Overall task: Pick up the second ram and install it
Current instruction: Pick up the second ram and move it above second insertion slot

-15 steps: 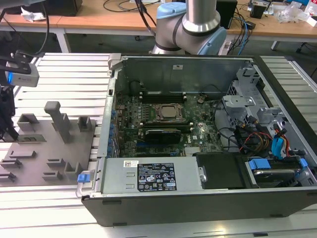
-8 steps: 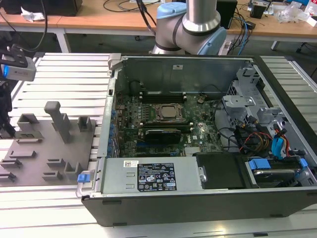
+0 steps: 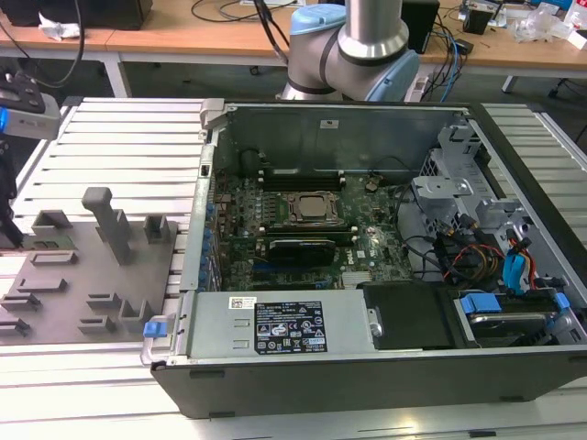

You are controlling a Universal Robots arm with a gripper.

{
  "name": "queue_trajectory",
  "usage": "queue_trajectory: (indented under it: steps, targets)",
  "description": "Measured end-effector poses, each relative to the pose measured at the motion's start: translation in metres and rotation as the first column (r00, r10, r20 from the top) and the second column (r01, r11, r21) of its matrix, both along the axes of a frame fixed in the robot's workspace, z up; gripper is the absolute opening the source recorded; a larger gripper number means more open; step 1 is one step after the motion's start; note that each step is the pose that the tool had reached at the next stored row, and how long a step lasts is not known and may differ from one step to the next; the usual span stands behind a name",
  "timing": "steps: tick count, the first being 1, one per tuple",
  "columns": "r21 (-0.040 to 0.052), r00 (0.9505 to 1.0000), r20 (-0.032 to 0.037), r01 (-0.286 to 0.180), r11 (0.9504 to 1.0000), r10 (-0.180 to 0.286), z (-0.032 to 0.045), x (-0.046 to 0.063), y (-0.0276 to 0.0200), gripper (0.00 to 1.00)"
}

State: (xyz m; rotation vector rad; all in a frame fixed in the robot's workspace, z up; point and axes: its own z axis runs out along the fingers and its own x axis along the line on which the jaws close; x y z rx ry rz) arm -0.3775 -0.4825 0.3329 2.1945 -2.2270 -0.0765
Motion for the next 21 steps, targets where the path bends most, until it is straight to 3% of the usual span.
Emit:
queue_trajectory:
  steps: [8, 21]
  targets:
    - [0.0001, 1.0, 0.0, 0.0, 1.0, 0.0, 0.0202, 0.0, 0.0, 0.13]
    - [0.0, 1.0, 0.0, 0.0, 1.0, 0.0, 0.0429, 0.0, 0.0, 0.13]
